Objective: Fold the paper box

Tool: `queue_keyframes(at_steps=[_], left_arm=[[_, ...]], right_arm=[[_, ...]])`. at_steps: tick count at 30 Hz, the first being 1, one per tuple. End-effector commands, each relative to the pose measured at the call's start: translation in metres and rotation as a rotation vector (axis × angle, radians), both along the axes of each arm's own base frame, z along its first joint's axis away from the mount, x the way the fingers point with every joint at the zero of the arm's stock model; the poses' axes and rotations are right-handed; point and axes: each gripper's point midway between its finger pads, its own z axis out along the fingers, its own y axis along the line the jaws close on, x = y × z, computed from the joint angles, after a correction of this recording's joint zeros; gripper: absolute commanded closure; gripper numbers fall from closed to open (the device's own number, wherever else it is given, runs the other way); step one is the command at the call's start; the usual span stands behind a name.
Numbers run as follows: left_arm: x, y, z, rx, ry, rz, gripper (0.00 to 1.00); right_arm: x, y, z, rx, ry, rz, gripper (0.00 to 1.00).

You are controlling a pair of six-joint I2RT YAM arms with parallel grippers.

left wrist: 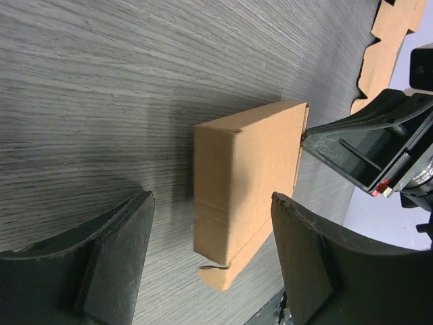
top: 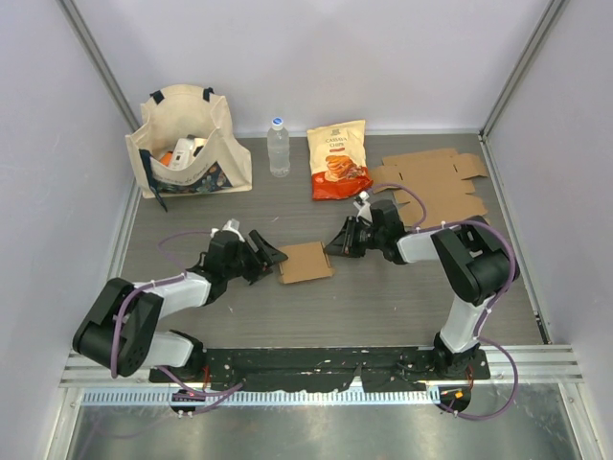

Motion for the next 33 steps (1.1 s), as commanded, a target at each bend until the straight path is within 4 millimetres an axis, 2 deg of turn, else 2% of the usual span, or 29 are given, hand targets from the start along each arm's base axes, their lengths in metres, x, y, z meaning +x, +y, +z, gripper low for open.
queue_keyframes(at_steps=[1, 5, 9, 10, 11, 13, 14, 15, 16, 17, 18, 19, 21, 23, 24, 25, 27, 28, 31, 33], left_arm=[[-0.004, -0.001, -0.006, -0.011, 0.032, -0.012, 0.26], [-0.005, -0.008, -0.009, -0.046, 0.052, -0.032, 0.26], [0.001, -0.028, 0.004, -0.148, 0.015, -0.098, 0.29], [0.002, -0.032, 0.005, -0.171, 0.016, -0.108, 0.34], [0.007, -0.039, 0.014, -0.211, -0.021, -0.125, 0.44], [0.006, -0.045, 0.011, -0.272, 0.021, -0.122, 0.55], [0.01, -0.047, 0.019, -0.306, -0.013, -0.114, 0.62], [0.01, -0.046, 0.02, -0.335, 0.006, -0.087, 0.65], [0.006, -0.045, 0.02, -0.345, 0.016, -0.086, 0.67], [0.005, -0.045, 0.022, -0.356, 0.023, -0.082, 0.68], [0.001, -0.043, 0.02, -0.36, 0.042, -0.078, 0.69], [-0.001, -0.043, 0.025, -0.376, 0.055, -0.072, 0.68], [-0.008, -0.04, 0.02, -0.376, 0.112, -0.058, 0.69], [-0.018, -0.039, 0.022, -0.41, 0.193, -0.051, 0.7], [-0.018, -0.037, 0.025, -0.428, 0.212, -0.045, 0.7], [-0.021, -0.037, 0.031, -0.454, 0.24, -0.046, 0.69], [-0.029, -0.035, 0.037, -0.49, 0.312, -0.061, 0.69], [-0.031, -0.034, 0.039, -0.503, 0.338, -0.058, 0.69], [-0.039, -0.029, 0.051, -0.551, 0.422, -0.063, 0.69], [-0.045, -0.026, 0.059, -0.559, 0.453, -0.086, 0.69]], right_arm=[[0.005, -0.003, -0.004, 0.04, -0.003, -0.022, 0.83], [0.004, -0.004, -0.006, 0.061, 0.005, -0.028, 0.83], [0.003, -0.002, -0.003, 0.077, 0.004, -0.018, 0.83], [0.004, -0.001, 0.0, 0.087, 0.002, -0.012, 0.83], [0.004, 0.0, 0.001, 0.089, -0.001, -0.007, 0.83], [0.004, 0.0, 0.005, 0.084, -0.007, -0.003, 0.81], [0.007, -0.004, 0.004, 0.048, -0.016, -0.023, 0.79], [0.012, -0.01, 0.014, -0.017, -0.11, -0.003, 0.7], [0.005, -0.02, 0.008, -0.118, -0.075, -0.002, 0.63], [0.009, -0.03, 0.009, -0.212, -0.127, -0.015, 0.57], [0.01, -0.046, 0.02, -0.36, -0.221, -0.035, 0.4], [0.017, -0.051, 0.032, -0.418, -0.291, -0.051, 0.35], [0.005, -0.054, 0.055, -0.577, -0.449, 0.01, 0.29], [-0.011, -0.036, 0.077, -0.666, -0.612, 0.097, 0.27], [-0.013, -0.042, 0.083, -0.809, -0.731, 0.141, 0.27], [-0.049, -0.007, 0.096, -0.783, -0.858, 0.27, 0.26], [-0.072, 0.008, 0.103, -0.817, -0.986, 0.347, 0.24], [-0.092, 0.021, 0.106, -0.821, -1.063, 0.429, 0.24], [-0.108, 0.037, 0.111, -0.828, -1.13, 0.501, 0.24], [-0.108, 0.042, 0.117, -0.862, -1.156, 0.514, 0.24]])
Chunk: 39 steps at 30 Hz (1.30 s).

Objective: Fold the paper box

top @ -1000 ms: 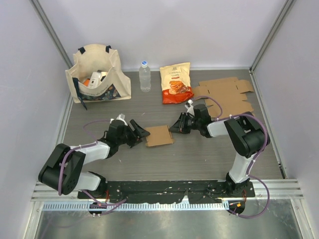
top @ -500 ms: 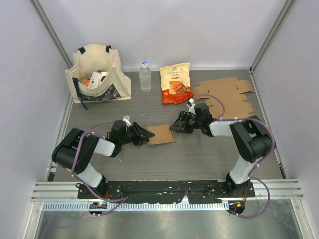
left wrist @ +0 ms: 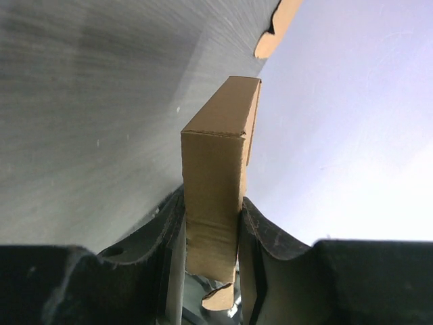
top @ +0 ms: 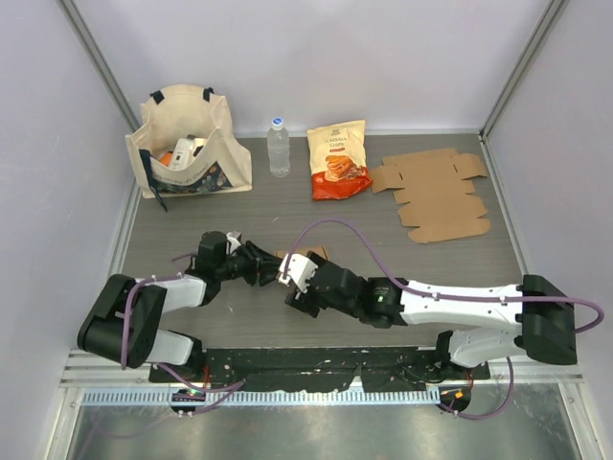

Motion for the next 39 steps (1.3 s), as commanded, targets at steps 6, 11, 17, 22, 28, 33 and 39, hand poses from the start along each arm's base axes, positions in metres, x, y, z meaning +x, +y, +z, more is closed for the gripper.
queue_keyframes(at_steps=[6, 11, 17, 22, 28, 33, 39], left_arm=[[-0.034, 0.005, 0.032, -0.125, 0.178, -0.085, 0.69], [-0.045, 0.006, 0.039, -0.148, 0.175, -0.103, 0.69], [-0.055, 0.008, 0.04, -0.158, 0.176, -0.113, 0.69], [-0.059, 0.011, 0.04, -0.144, 0.143, -0.098, 0.5], [-0.052, 0.023, 0.046, 0.022, -0.079, -0.094, 0.36], [-0.039, 0.073, 0.078, 0.41, -0.454, 0.058, 0.26], [-0.044, 0.101, 0.058, 0.572, -0.455, 0.117, 0.34]], right_arm=[[0.023, -0.014, -0.006, -0.318, -0.274, -0.002, 0.25], [0.027, -0.008, -0.007, -0.358, -0.405, -0.017, 0.27], [0.035, -0.002, -0.003, -0.378, -0.583, -0.086, 0.39], [0.031, -0.004, -0.009, -0.385, -0.559, -0.085, 0.63], [0.008, -0.008, -0.021, -0.374, -0.394, 0.023, 0.72], [-0.002, -0.026, -0.034, -0.361, -0.077, 0.048, 0.73], [0.003, -0.038, -0.049, -0.419, 0.268, 0.064, 0.73]])
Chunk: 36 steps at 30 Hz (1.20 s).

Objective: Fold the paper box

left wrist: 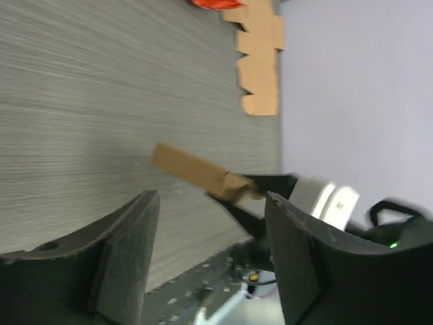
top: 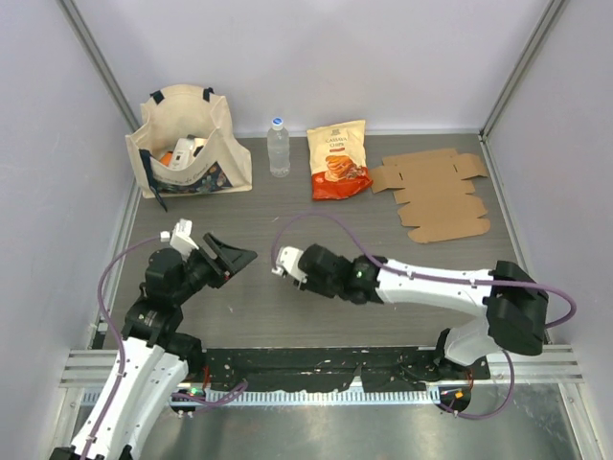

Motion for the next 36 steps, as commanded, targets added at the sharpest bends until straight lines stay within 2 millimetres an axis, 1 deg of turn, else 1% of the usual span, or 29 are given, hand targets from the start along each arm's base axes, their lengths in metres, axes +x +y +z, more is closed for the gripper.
queue_keyframes(at_steps=[1, 3, 4, 6, 7, 8, 10, 12, 13, 14, 15, 16, 17, 18, 19, 20, 21, 22, 24, 25, 26, 27, 28, 30, 31, 33, 34, 35, 36], left_arm=[[-0.002, 0.022, -0.054, 0.19, 0.093, 0.046, 0.36], [-0.003, 0.018, -0.053, 0.179, 0.083, 0.021, 0.41], [-0.002, 0.018, -0.052, 0.185, 0.073, 0.019, 0.42], [-0.002, 0.019, -0.049, 0.203, 0.055, 0.015, 0.43], [-0.002, 0.019, -0.049, 0.201, 0.054, 0.012, 0.44], [-0.003, 0.018, -0.052, 0.195, 0.058, 0.009, 0.44], [-0.003, 0.015, -0.054, 0.185, 0.057, 0.0, 0.45], [-0.004, 0.013, -0.06, 0.179, 0.061, -0.004, 0.45], [-0.003, 0.01, -0.059, 0.171, 0.05, -0.011, 0.45], [-0.004, 0.008, -0.063, 0.169, 0.052, -0.02, 0.46], [-0.001, 0.006, -0.062, 0.159, 0.039, -0.024, 0.48], [-0.002, 0.002, -0.063, 0.157, 0.035, -0.039, 0.49], [-0.003, 0.0, -0.066, 0.157, 0.04, -0.049, 0.49], [0.0, -0.004, -0.062, 0.148, 0.01, -0.058, 0.5], [-0.002, -0.011, -0.065, 0.156, 0.014, -0.091, 0.5], [0.0, -0.012, -0.065, 0.171, 0.007, -0.09, 0.5], [0.002, -0.015, -0.065, 0.184, -0.005, -0.099, 0.49], [0.0, -0.024, -0.069, 0.209, 0.002, -0.141, 0.48], [0.005, -0.033, -0.067, 0.242, -0.024, -0.156, 0.44], [0.004, -0.044, -0.068, 0.28, -0.032, -0.203, 0.43], [0.009, -0.044, -0.07, 0.317, -0.035, -0.194, 0.42], [0.007, -0.051, -0.07, 0.338, -0.042, -0.218, 0.4], [0.013, -0.053, -0.071, 0.377, -0.043, -0.233, 0.41], [0.017, -0.055, -0.071, 0.409, -0.048, -0.244, 0.41], [0.021, -0.057, -0.067, 0.421, -0.064, -0.251, 0.41], [0.024, -0.057, -0.068, 0.472, -0.077, -0.283, 0.43], [0.028, -0.06, -0.057, 0.475, -0.103, -0.292, 0.43], [0.029, -0.059, -0.058, 0.516, -0.121, -0.319, 0.44], [0.03, -0.064, -0.049, 0.512, -0.152, -0.348, 0.45]], right_arm=[[-0.014, -0.007, -0.013, -0.063, 0.307, -0.035, 0.73], [-0.011, -0.005, -0.012, -0.09, 0.33, -0.031, 0.73], [-0.008, -0.007, -0.018, -0.113, 0.344, -0.037, 0.73], [-0.006, -0.004, -0.017, -0.111, 0.367, -0.027, 0.71], [-0.01, 0.0, -0.017, -0.104, 0.394, -0.009, 0.68], [-0.01, 0.0, -0.022, -0.123, 0.4, 0.002, 0.65], [-0.008, -0.001, -0.023, -0.147, 0.396, 0.001, 0.59], [-0.005, -0.003, -0.029, -0.17, 0.391, 0.01, 0.55], [-0.005, -0.002, -0.029, -0.168, 0.388, 0.013, 0.52], [-0.003, -0.002, -0.029, -0.167, 0.385, 0.015, 0.51], [-0.001, -0.001, -0.027, -0.149, 0.375, 0.013, 0.5], [0.001, -0.001, -0.025, -0.138, 0.369, 0.01, 0.46], [0.009, 0.0, -0.022, -0.128, 0.33, -0.009, 0.44], [0.01, 0.0, -0.016, -0.099, 0.32, -0.019, 0.41], [0.011, 0.001, -0.011, -0.077, 0.311, -0.025, 0.36], [0.015, 0.004, -0.006, -0.042, 0.296, -0.034, 0.33], [0.014, 0.003, 0.001, -0.005, 0.291, -0.051, 0.28], [0.014, 0.003, 0.005, 0.017, 0.289, -0.058, 0.26], [0.014, 0.004, 0.01, 0.058, 0.295, -0.094, 0.21], [0.016, 0.002, 0.018, 0.087, 0.285, -0.115, 0.2], [0.016, 0.0, 0.019, 0.102, 0.291, -0.136, 0.19], [0.019, -0.004, 0.022, 0.118, 0.283, -0.172, 0.18], [0.022, -0.009, 0.032, 0.168, 0.287, -0.226, 0.18], [0.025, -0.022, 0.041, 0.208, 0.271, -0.307, 0.18], [0.024, -0.028, 0.056, 0.291, 0.291, -0.382, 0.18], [0.013, -0.036, 0.061, 0.354, 0.353, -0.453, 0.19], [0.004, -0.036, 0.065, 0.408, 0.414, -0.494, 0.19], [-0.003, -0.045, 0.067, 0.44, 0.438, -0.533, 0.2], [-0.008, -0.051, 0.068, 0.455, 0.454, -0.569, 0.22]])
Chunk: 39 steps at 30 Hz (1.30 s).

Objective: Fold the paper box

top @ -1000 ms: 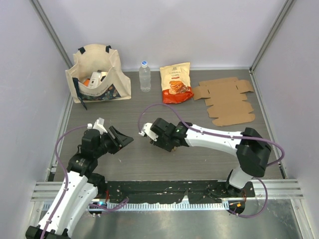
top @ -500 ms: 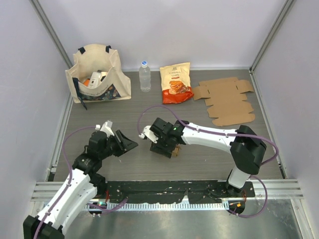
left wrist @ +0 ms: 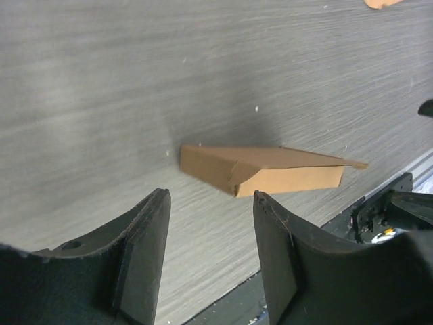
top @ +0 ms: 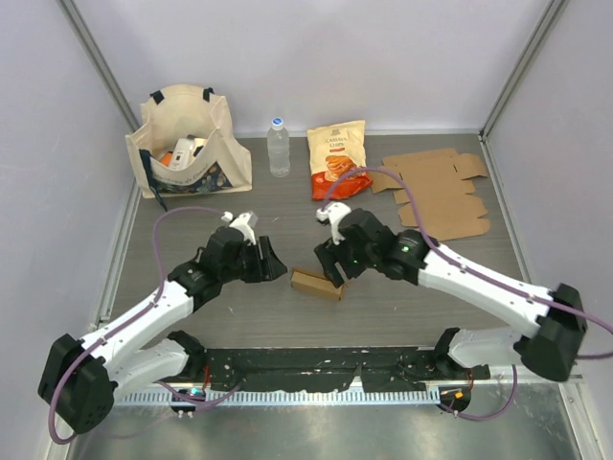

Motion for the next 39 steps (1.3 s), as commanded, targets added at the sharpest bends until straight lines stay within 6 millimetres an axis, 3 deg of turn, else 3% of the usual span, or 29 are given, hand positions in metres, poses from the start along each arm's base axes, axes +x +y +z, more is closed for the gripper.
queue_keyframes(at_steps=[1, 2, 3, 4, 5, 6, 10, 19, 26, 29, 33, 39], left_arm=[[0.022, -0.013, 0.042, 0.04, -0.19, -0.123, 0.45], [0.021, -0.014, 0.036, 0.082, -0.187, -0.174, 0.45], [0.021, -0.021, 0.046, 0.07, -0.194, -0.22, 0.46], [0.02, -0.023, 0.044, 0.087, -0.181, -0.256, 0.48], [0.015, -0.022, 0.031, 0.128, -0.133, -0.302, 0.5], [0.013, -0.03, 0.038, 0.114, -0.125, -0.349, 0.52], [-0.002, -0.039, 0.03, 0.113, -0.061, -0.485, 0.61], [-0.011, -0.044, 0.025, 0.19, -0.067, -0.658, 0.57], [0.003, -0.035, 0.02, 0.274, -0.084, -0.609, 0.59], [0.006, -0.032, 0.021, 0.299, -0.093, -0.607, 0.53], [-0.001, -0.042, 0.016, 0.253, -0.054, -0.659, 0.46], [0.006, -0.042, 0.015, 0.286, -0.052, -0.679, 0.53]], right_arm=[[-0.023, -0.022, 0.016, 0.164, 0.135, -0.256, 0.23], [-0.032, -0.029, 0.013, 0.184, 0.19, -0.325, 0.28], [-0.036, -0.03, 0.011, 0.196, 0.217, -0.345, 0.31], [-0.042, -0.028, 0.01, 0.219, 0.255, -0.351, 0.35], [-0.046, -0.029, 0.008, 0.234, 0.271, -0.374, 0.42], [-0.047, -0.03, 0.008, 0.244, 0.272, -0.378, 0.45], [-0.035, -0.034, 0.009, 0.271, 0.181, -0.409, 0.47], [-0.03, -0.031, -0.018, 0.202, 0.144, -0.35, 0.54], [-0.026, -0.031, -0.017, 0.204, 0.117, -0.35, 0.59], [-0.025, -0.033, -0.019, 0.189, 0.111, -0.348, 0.59], [-0.024, -0.03, -0.02, 0.184, 0.112, -0.341, 0.62], [-0.024, -0.024, -0.022, 0.2, 0.125, -0.33, 0.66]])
